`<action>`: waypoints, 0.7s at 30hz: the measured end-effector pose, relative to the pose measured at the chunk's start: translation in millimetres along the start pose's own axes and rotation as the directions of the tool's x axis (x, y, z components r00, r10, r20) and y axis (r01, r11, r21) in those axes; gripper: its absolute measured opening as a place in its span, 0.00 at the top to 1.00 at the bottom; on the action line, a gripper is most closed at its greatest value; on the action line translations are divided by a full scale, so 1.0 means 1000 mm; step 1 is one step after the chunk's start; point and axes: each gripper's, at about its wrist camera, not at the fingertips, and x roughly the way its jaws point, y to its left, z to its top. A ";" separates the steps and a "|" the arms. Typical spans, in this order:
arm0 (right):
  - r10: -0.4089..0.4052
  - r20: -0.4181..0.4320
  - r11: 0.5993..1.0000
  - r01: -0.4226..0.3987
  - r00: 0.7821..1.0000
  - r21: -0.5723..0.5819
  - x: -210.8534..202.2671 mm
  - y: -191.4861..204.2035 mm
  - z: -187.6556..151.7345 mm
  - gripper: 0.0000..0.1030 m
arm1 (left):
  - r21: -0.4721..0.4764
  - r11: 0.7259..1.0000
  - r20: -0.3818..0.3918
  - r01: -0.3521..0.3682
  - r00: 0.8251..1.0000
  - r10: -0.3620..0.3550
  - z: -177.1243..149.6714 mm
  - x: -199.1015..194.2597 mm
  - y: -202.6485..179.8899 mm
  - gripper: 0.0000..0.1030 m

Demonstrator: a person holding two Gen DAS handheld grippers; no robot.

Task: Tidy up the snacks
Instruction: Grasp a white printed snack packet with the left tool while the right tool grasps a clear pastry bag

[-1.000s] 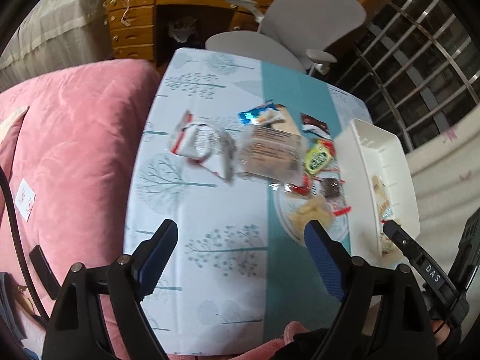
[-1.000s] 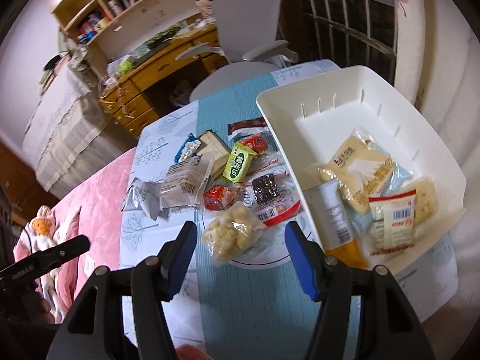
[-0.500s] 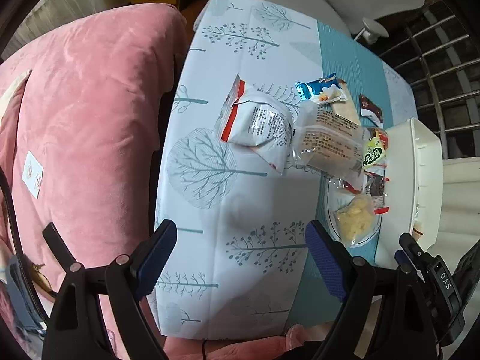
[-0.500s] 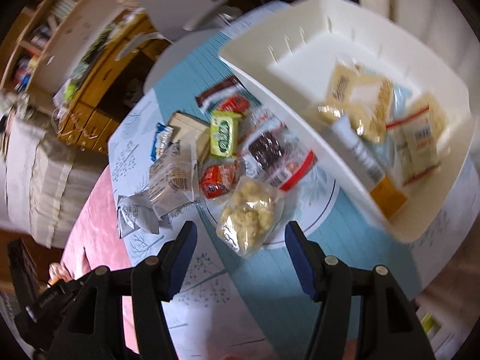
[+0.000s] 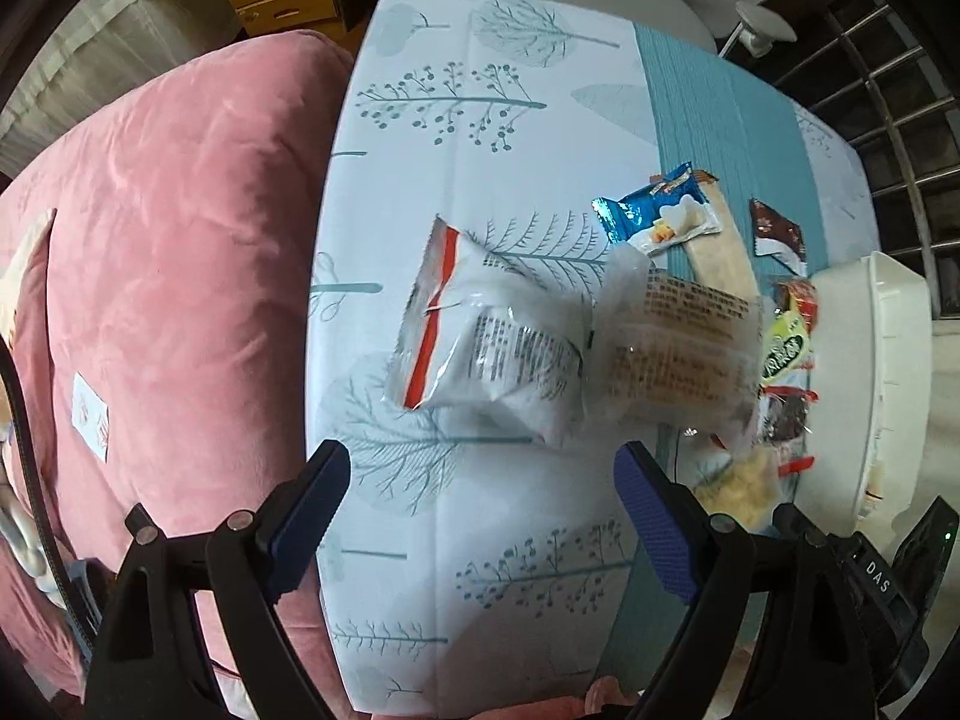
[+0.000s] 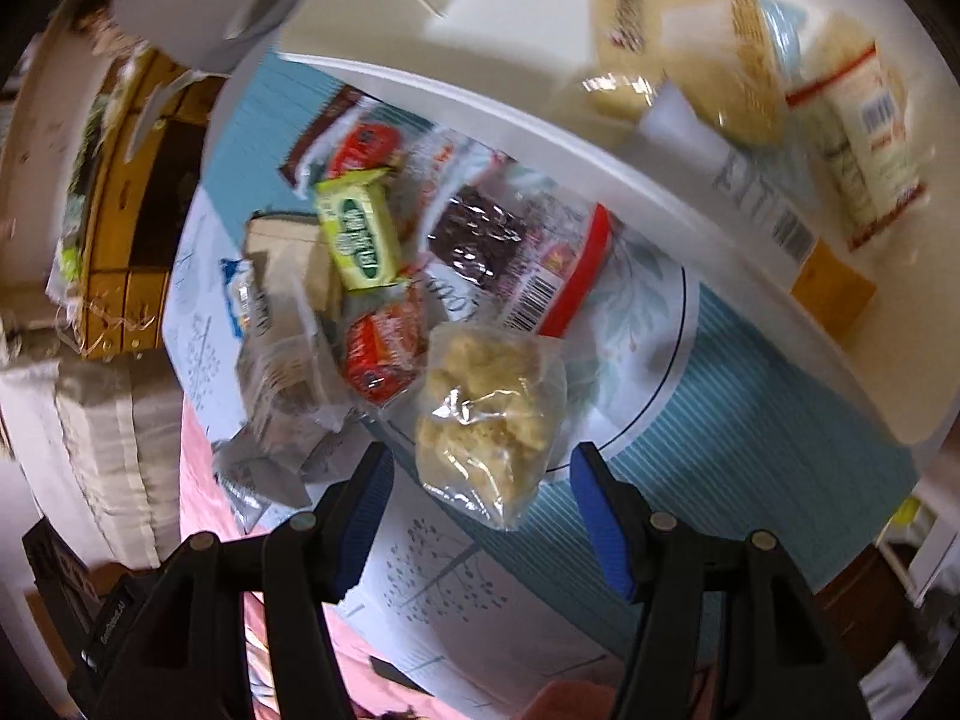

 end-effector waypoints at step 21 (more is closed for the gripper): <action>-0.074 -0.151 0.997 0.075 0.986 0.001 0.057 0.016 0.024 0.40 | 0.101 0.987 -0.055 -0.125 0.990 0.131 0.052 0.068 -0.029 0.14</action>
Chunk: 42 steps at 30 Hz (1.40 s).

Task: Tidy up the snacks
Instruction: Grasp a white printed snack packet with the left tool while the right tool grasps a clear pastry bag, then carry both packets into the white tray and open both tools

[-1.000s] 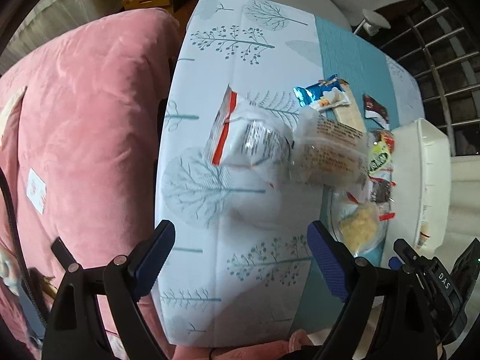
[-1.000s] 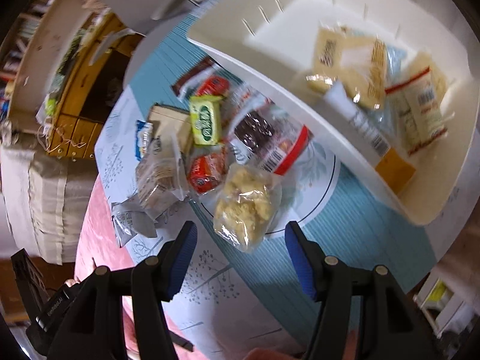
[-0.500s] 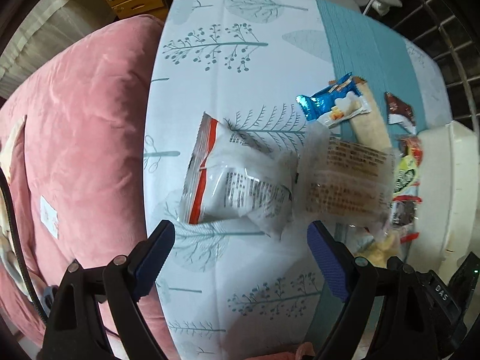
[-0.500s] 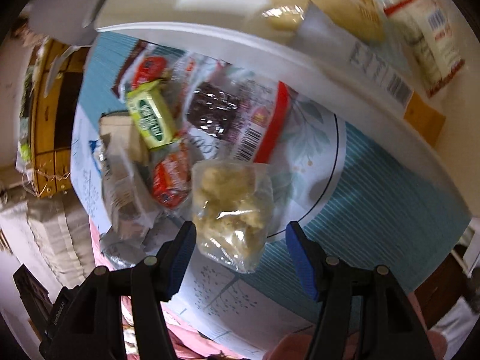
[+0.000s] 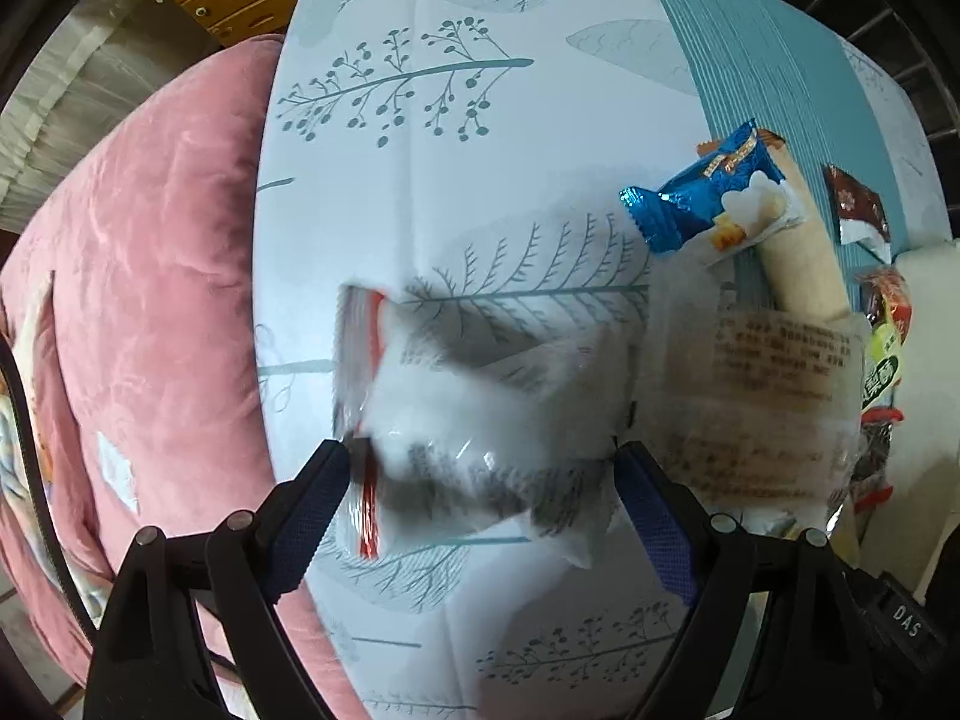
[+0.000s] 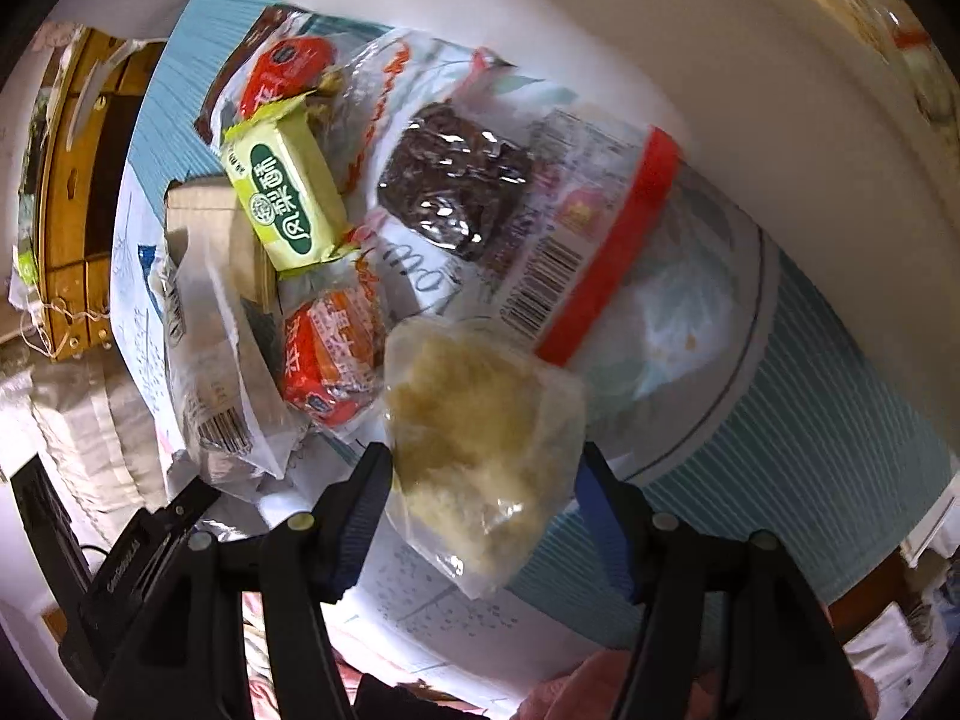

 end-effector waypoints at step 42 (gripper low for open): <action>-0.022 0.103 1.000 0.020 0.994 0.021 -0.052 -0.022 -0.090 0.59 | 0.121 0.948 0.148 0.295 0.939 -0.311 -0.139 -0.078 0.009 0.38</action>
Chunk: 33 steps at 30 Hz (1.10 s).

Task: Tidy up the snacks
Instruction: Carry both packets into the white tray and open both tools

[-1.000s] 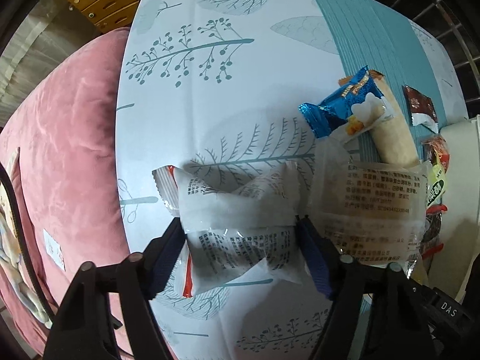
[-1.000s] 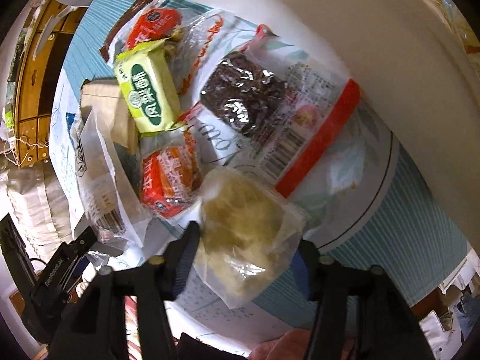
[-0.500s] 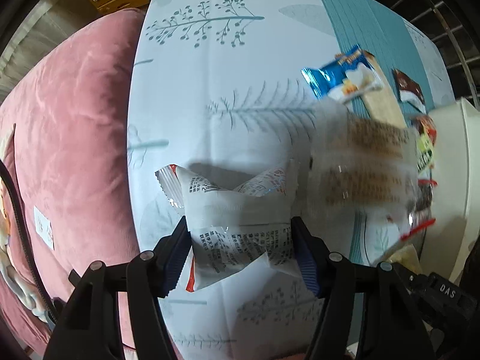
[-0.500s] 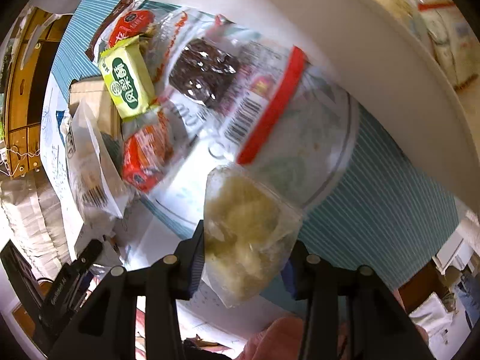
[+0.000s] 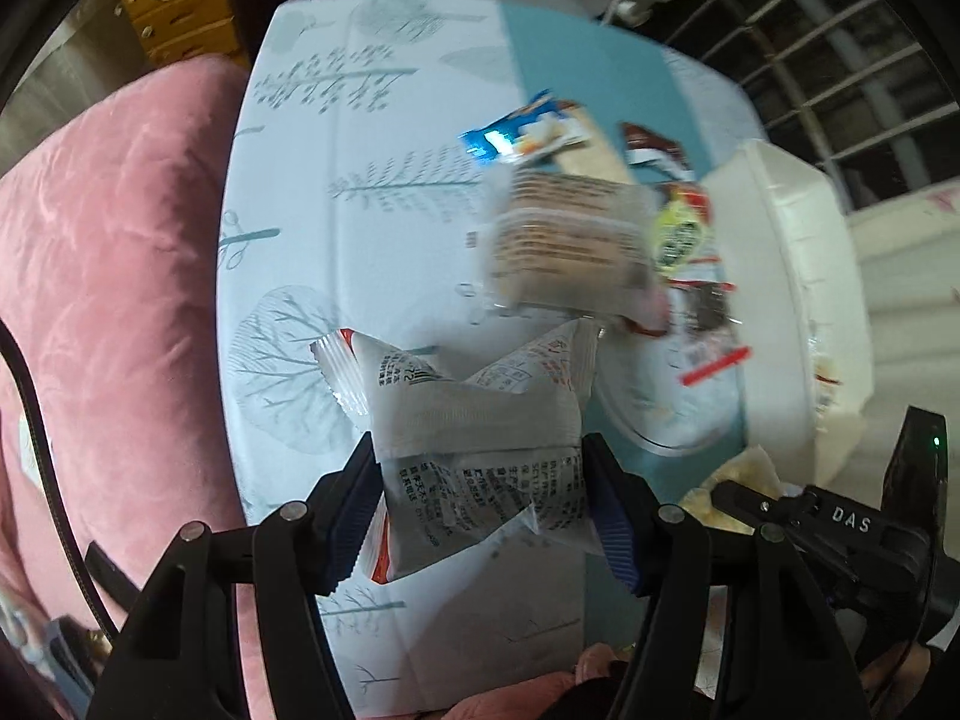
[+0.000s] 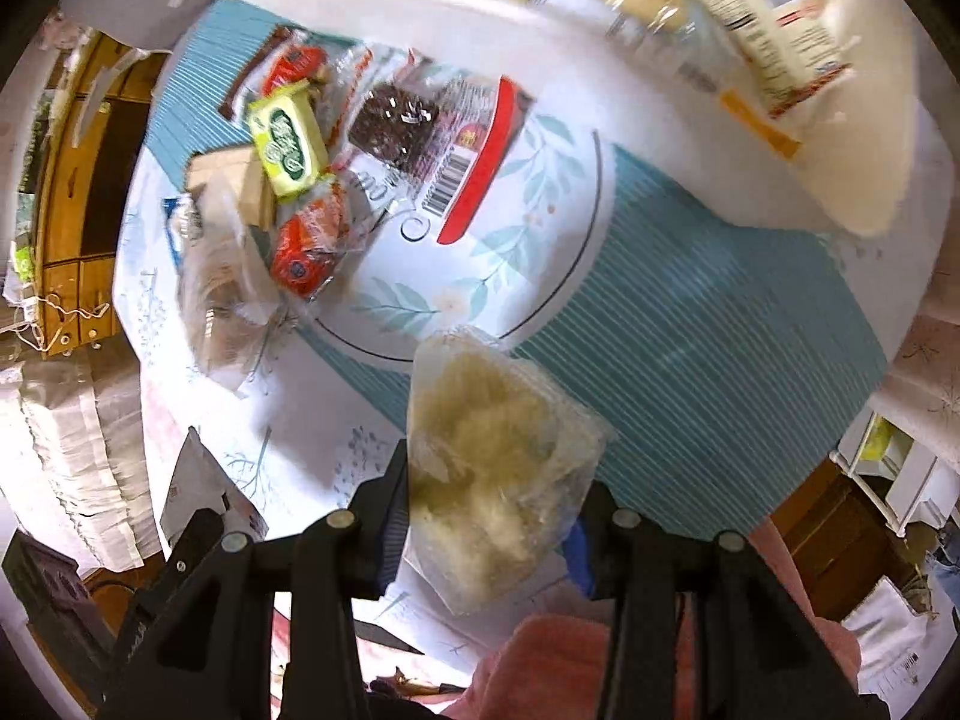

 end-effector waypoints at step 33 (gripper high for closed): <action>0.238 0.146 0.878 -0.148 0.960 -0.456 -0.153 -0.103 0.085 0.59 | -0.056 0.979 0.422 0.198 0.893 -0.157 -0.063 -0.042 -0.193 0.38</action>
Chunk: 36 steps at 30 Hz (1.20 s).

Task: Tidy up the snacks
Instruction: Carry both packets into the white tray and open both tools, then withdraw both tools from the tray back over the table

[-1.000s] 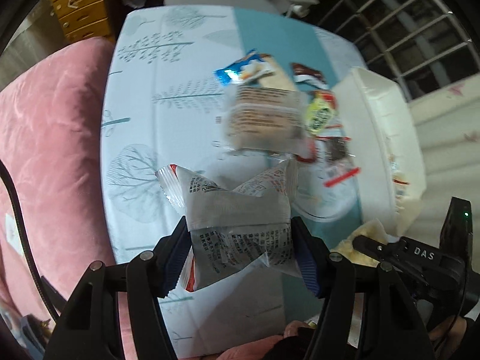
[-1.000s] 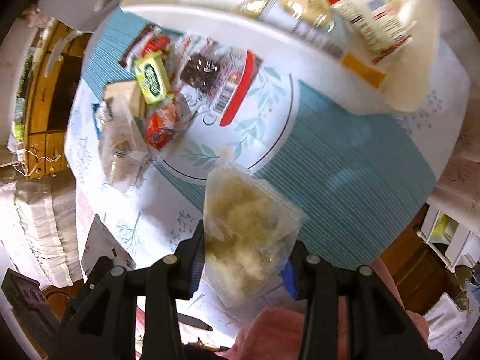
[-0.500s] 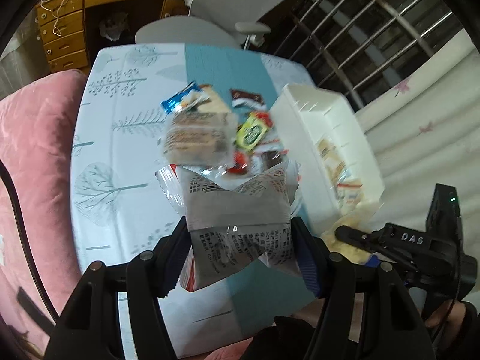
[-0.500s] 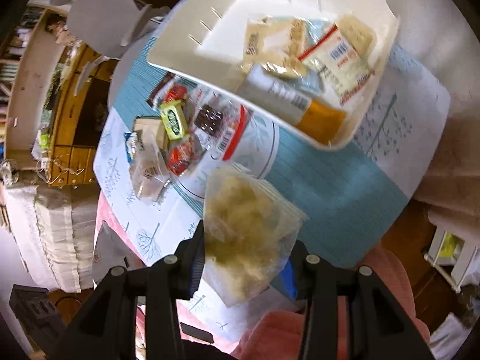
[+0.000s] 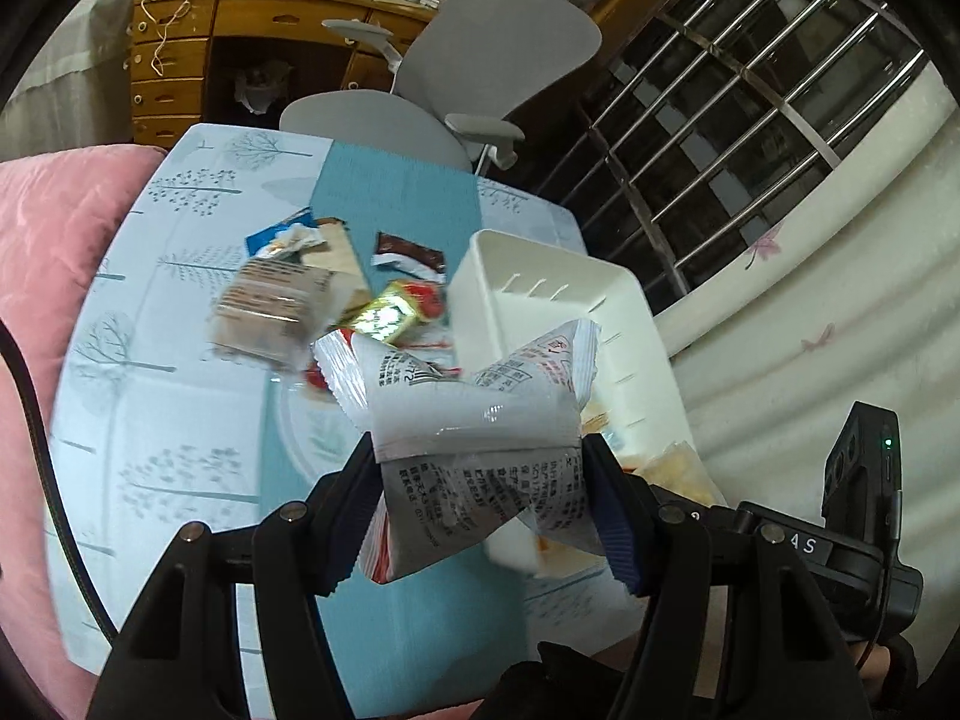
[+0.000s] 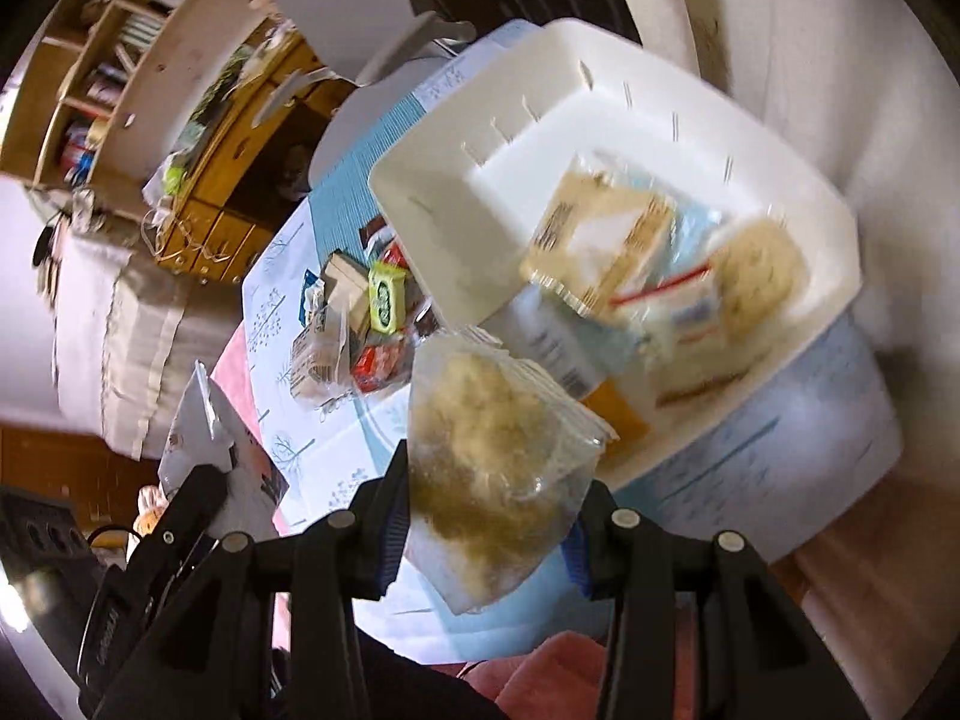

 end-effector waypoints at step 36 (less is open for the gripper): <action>-0.040 0.045 0.939 0.053 0.998 -0.340 -0.040 -0.072 0.095 0.37 | 0.020 0.997 0.006 -0.068 0.998 0.068 -0.001 0.082 -0.119 0.20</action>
